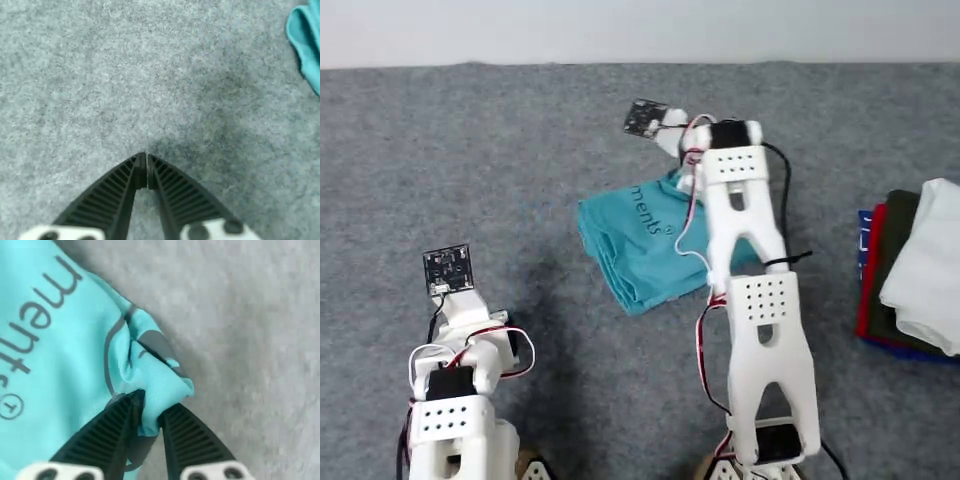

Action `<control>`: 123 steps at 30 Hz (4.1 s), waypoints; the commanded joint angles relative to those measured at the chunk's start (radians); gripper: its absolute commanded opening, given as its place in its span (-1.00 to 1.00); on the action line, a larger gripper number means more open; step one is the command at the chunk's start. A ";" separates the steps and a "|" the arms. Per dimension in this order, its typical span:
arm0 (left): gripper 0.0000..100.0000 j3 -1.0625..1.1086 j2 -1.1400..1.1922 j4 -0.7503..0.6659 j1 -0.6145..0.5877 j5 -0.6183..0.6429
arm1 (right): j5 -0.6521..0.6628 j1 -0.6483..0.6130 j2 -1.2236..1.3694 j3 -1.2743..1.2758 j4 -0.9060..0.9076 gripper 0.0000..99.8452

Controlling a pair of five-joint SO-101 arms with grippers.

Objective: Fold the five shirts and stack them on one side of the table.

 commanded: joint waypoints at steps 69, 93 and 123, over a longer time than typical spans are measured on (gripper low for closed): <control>-0.97 -0.005 -0.008 -0.021 -0.002 0.006 | -0.769 -0.314 -0.553 0.480 0.180 -0.98; -0.97 -0.005 -0.008 -0.021 -0.002 0.006 | -0.761 -0.344 -0.323 0.222 -0.007 -0.98; -0.97 -0.005 -0.008 -0.021 -0.002 0.006 | -0.816 -0.217 -0.147 -0.239 0.352 -0.98</control>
